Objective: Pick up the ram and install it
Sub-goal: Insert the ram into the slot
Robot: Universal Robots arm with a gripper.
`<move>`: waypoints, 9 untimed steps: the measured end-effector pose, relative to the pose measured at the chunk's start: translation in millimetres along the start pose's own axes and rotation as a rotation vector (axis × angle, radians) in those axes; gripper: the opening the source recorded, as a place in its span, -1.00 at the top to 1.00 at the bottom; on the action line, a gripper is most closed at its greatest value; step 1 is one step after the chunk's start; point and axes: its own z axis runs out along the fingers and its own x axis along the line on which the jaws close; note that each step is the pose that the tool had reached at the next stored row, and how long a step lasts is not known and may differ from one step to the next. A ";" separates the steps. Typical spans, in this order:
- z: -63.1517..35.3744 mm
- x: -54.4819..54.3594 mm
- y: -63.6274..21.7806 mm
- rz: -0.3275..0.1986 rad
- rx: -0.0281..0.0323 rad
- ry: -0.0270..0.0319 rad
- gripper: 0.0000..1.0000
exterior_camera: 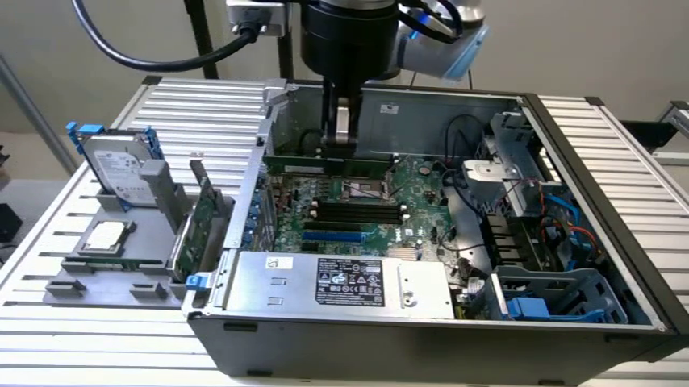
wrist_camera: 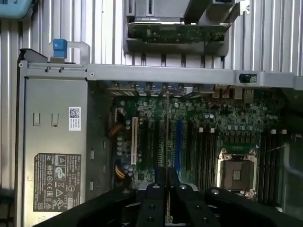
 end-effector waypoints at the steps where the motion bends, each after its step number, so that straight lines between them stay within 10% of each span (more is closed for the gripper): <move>1: 0.8 -2.3 -2.5 0.000 -0.0002 -0.0003 1.00; 9: 10.9 -27.5 -17.7 0.000 -0.0007 -0.0010 1.00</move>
